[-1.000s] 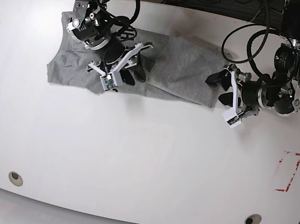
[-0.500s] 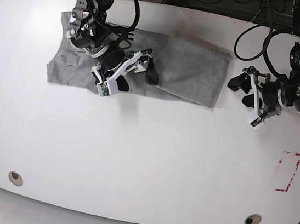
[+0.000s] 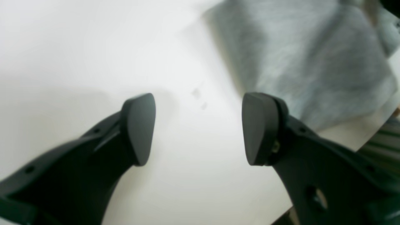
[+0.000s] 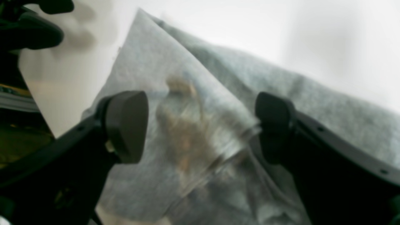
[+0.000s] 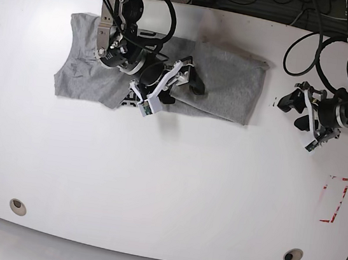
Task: Fold the T-shirt properly
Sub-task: 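Release the left gripper and withdraw it from the folded end, then grasp the folded end with the left gripper and the other end with the right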
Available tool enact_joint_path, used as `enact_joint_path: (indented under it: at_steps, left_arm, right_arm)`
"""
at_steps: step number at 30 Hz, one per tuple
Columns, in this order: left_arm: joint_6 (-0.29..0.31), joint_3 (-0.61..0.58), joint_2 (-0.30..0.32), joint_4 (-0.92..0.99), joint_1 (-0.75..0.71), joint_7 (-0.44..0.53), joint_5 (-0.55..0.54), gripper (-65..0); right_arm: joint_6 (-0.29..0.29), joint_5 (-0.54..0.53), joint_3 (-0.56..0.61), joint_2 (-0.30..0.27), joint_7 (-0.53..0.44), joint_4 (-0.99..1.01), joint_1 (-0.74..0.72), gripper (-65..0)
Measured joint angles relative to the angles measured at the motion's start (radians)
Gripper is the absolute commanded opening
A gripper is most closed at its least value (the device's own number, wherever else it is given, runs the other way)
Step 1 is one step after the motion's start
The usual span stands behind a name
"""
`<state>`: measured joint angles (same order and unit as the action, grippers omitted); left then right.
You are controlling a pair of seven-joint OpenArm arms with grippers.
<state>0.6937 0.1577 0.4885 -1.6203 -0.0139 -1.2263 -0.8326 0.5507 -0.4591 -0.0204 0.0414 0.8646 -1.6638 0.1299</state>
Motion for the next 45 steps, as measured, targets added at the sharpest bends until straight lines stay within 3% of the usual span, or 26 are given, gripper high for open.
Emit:
enact_joint_path:
  at_steps: [3, 5, 9, 11, 12, 20, 37, 40, 45]
  left_arm:
    - [0.0, 0.004, 0.008, 0.0, -0.003, -0.006, 0.002, -24.3]
    - [0.0, 0.004, 0.009, 0.0, -0.003, -0.006, 0.001, -24.3]
    - [0.0, 0.003, 0.01, 0.0, -0.002, 0.001, -0.005, -24.3]
    - [0.0, 0.003, 0.014, 0.0, -0.003, 0.0, -0.003, -24.3]
    - [0.0, 0.004, 0.016, 0.0, -0.003, -0.001, -0.001, -24.3]
    - [0.0, 0.004, 0.014, 0.0, -0.003, -0.003, -0.002, -24.3]
    - [0.0, 0.003, 0.014, 0.001, -0.038, -0.003, 0.001, -24.3]
    - [0.0, 0.003, 0.011, 0.001, -0.042, -0.002, -0.002, -24.3]
    - [0.0, 0.0, 0.011, 0.001, -0.042, -0.003, 0.001, -24.3]
  right_arm:
    - [0.0, 0.003, -0.002, -0.002, 0.001, 0.003, 0.006, -19.2]
    - [0.0, 0.006, 0.006, -0.007, 0.0, 0.004, 0.012, -27.0]
    - [0.0, 0.01, 0.03, -0.011, 0.003, 0.005, 0.012, -54.5]
    - [0.0, 0.008, 0.034, -0.007, 0.0, 0.005, 0.009, -63.1]
    - [0.0, 0.007, 0.035, -0.007, 0.0, 0.005, 0.007, -64.2]
    - [-0.001, 0.01, 0.035, -0.014, 0.031, -0.035, 0.005, -59.0]
    - [0.0, 0.007, 0.039, -0.053, 0.214, -0.121, -0.13, -58.5]
    - [0.0, 0.006, 0.039, -0.053, 0.214, -0.117, -0.145, -53.4]
    - [-0.001, 0.006, 0.04, -0.059, 0.215, -0.074, -0.158, -34.4]
